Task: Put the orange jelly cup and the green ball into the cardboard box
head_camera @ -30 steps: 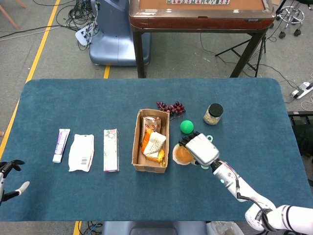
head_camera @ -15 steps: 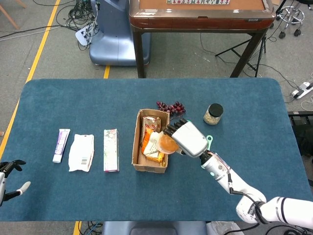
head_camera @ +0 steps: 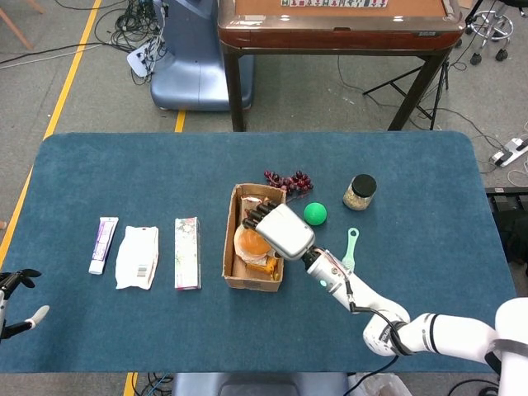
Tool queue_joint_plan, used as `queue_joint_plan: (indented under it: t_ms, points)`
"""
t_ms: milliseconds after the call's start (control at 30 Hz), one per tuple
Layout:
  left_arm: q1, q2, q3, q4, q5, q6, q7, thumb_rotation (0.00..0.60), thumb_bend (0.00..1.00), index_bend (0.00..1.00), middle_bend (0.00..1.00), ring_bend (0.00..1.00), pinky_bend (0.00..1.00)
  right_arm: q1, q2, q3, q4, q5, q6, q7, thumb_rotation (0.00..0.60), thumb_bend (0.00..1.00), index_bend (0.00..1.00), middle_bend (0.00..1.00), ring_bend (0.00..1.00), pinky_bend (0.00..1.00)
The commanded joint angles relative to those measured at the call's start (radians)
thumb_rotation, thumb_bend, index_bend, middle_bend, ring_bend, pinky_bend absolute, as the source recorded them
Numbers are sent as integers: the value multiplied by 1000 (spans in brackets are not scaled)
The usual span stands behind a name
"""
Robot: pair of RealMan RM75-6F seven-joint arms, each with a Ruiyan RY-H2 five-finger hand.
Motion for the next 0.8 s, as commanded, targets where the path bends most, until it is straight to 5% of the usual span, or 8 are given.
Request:
queue_joint_plan:
  t_ms: [33, 167, 800]
  points:
    - [-1, 1, 0, 1, -1, -2, -2, 600, 136, 359, 468, 346, 592, 12, -2, -3, 7, 10, -14, -5, 600, 0, 267, 178, 174, 438]
    - [1, 1, 0, 1, 0, 1, -3, 600, 137, 359, 468, 346, 592, 16, -3, -5, 6, 0, -7, 12, 600, 0, 180, 131, 132, 413]
    - [-4, -16, 5, 3, 5, -8, 40, 600, 137, 359, 468, 346, 591, -121, 236, -6, -141, 17, 173, -45, 600, 0, 179, 157, 131, 406]
